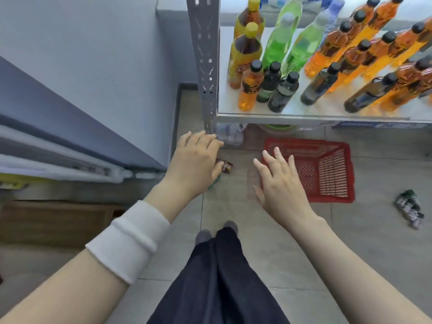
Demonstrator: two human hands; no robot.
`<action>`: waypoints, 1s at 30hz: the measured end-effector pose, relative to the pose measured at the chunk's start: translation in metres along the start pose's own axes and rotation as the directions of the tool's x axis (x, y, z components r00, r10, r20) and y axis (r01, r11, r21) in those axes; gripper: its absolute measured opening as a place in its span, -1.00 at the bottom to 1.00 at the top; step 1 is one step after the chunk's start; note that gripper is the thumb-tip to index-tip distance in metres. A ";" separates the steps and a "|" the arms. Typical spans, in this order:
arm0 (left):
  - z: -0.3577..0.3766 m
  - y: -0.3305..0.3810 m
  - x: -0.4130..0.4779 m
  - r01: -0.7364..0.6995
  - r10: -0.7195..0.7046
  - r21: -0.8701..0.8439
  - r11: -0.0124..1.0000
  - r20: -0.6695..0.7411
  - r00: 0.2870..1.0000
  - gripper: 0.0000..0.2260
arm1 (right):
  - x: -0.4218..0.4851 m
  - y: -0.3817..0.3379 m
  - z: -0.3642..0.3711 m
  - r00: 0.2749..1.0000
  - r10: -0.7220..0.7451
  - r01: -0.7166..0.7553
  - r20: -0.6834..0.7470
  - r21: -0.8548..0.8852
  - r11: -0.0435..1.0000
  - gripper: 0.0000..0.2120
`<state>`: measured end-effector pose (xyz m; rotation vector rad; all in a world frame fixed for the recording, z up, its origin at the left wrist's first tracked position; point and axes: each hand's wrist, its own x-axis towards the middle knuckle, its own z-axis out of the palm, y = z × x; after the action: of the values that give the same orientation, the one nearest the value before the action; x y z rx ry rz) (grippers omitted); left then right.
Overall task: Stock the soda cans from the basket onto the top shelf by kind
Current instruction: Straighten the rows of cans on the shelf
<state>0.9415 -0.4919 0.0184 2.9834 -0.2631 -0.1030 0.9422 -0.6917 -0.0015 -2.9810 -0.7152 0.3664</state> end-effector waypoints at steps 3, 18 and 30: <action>0.061 -0.006 -0.010 0.125 -0.110 -0.072 0.990 0.181 0.977 -0.60 | 0.010 0.008 0.059 0.989 0.017 -0.021 0.146 0.029 0.999 -0.38; 0.541 -0.101 0.020 0.707 -0.391 -0.232 0.668 0.699 0.599 -0.41 | 0.186 0.066 0.468 0.874 0.092 -0.240 0.478 0.259 0.935 -0.35; 0.740 -0.157 0.107 0.568 -0.328 -0.381 0.730 0.534 0.779 -0.22 | 0.344 0.090 0.653 0.946 0.026 -0.097 0.323 0.207 0.974 -0.10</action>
<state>1.0135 -0.4596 -0.7418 2.3578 0.4243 -0.7732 1.1214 -0.6176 -0.7189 -2.7655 -0.5580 0.8856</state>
